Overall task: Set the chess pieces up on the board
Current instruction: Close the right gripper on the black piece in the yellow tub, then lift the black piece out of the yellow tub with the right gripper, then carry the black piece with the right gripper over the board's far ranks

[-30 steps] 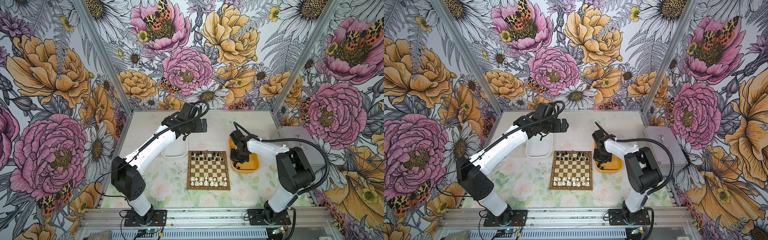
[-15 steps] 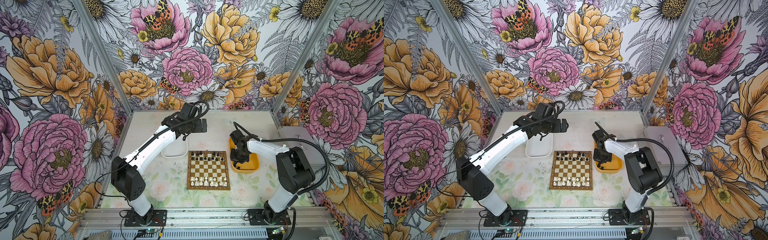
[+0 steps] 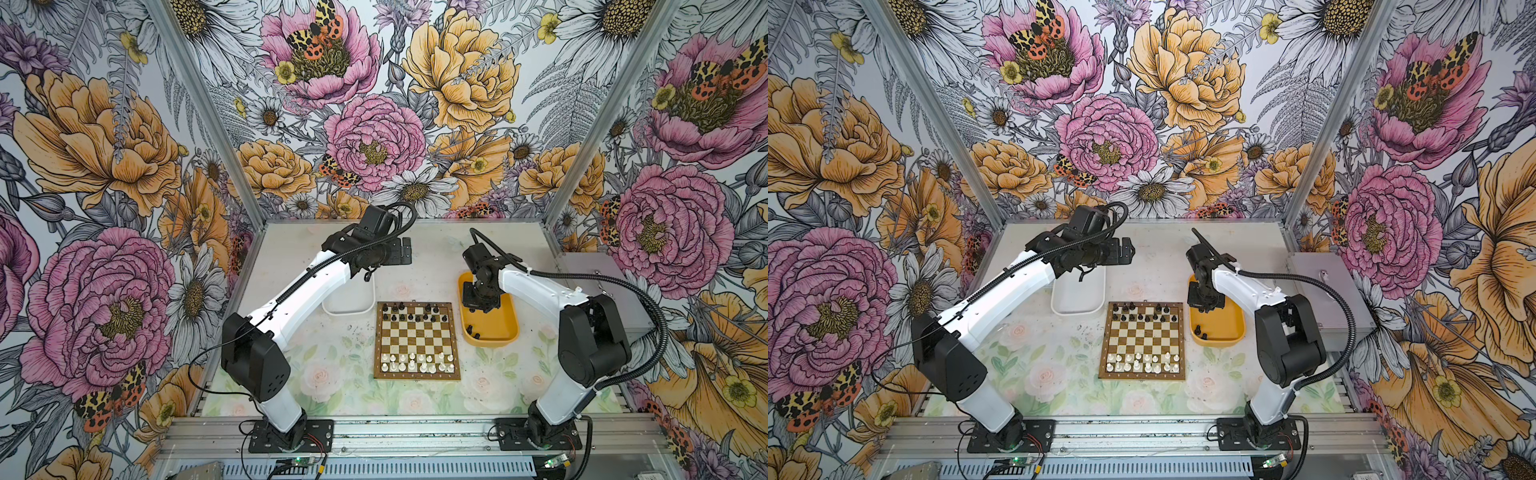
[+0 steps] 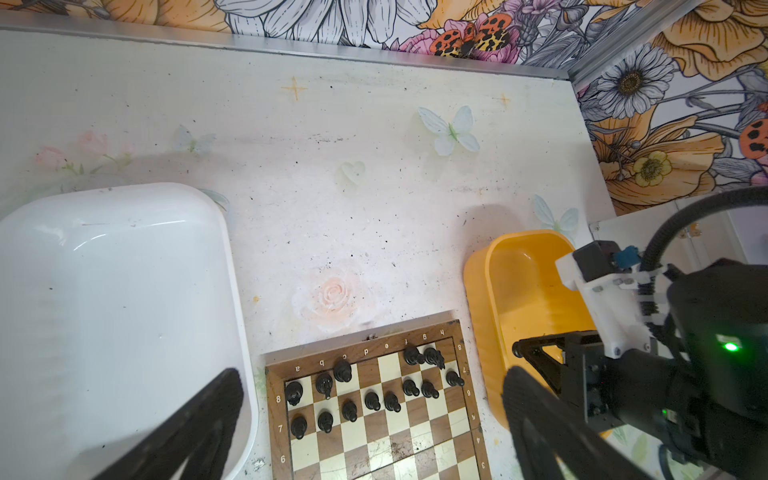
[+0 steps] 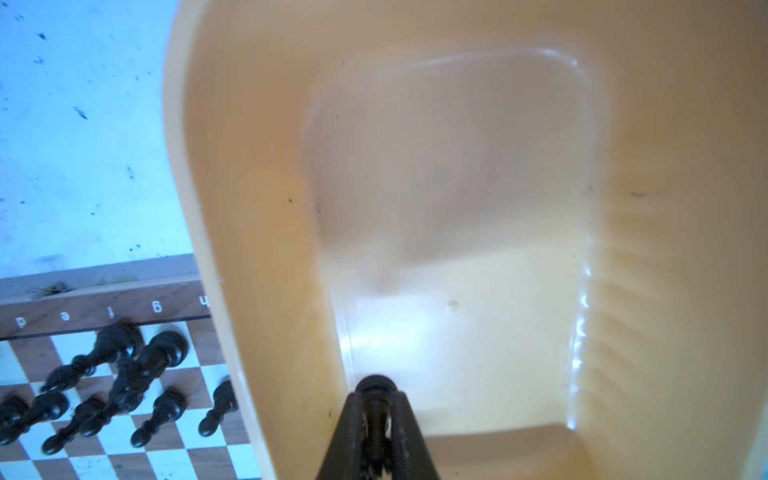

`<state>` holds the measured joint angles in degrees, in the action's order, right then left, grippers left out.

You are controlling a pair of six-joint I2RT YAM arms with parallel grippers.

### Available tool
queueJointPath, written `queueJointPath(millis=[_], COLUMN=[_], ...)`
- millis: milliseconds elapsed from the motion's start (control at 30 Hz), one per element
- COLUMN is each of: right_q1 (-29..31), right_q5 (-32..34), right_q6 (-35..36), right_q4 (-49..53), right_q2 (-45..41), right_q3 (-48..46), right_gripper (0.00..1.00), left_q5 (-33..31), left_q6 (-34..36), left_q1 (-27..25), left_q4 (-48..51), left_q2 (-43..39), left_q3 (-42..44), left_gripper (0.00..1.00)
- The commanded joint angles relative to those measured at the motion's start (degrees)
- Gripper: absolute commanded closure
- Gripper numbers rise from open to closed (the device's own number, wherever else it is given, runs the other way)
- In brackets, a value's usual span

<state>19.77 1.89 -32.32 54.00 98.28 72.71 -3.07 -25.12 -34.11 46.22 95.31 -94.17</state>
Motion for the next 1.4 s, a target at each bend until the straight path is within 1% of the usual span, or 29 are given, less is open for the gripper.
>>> queueJointPath(millis=[0, 300, 700, 1000, 1367], right_q1=[-0.4, -0.1, 3.7, 6.3, 7.2], right_q5=[1.2, -1.0, -1.2, -1.8, -2.7], right_q6=[1.6, 2.2, 2.3, 1.6, 2.0], right_q4=[2.9, 5.1, 6.5, 6.6, 6.0], right_q2=[-1.9, -0.3, 3.3, 6.5, 10.6], right_q3=[3.6, 9.8, 14.8, 16.2, 17.7], right_gripper=[0.94, 0.94, 0.94, 0.94, 0.94], left_q5=[-1.8, -2.7, -4.3, -4.1, -4.1], left_q6=[-0.2, -0.5, -0.7, -1.0, -1.6], left_q1=[0.5, 1.1, 2.7, 4.8, 6.0], left_q4=[0.0, -0.1, -0.8, -1.2, -1.3], left_q2=[-2.4, -4.8, -10.1, -13.5, -16.5], left_q3=[0.8, 3.2, 8.6, 12.3, 14.2], left_gripper=[0.01, 0.01, 0.01, 0.01, 0.01])
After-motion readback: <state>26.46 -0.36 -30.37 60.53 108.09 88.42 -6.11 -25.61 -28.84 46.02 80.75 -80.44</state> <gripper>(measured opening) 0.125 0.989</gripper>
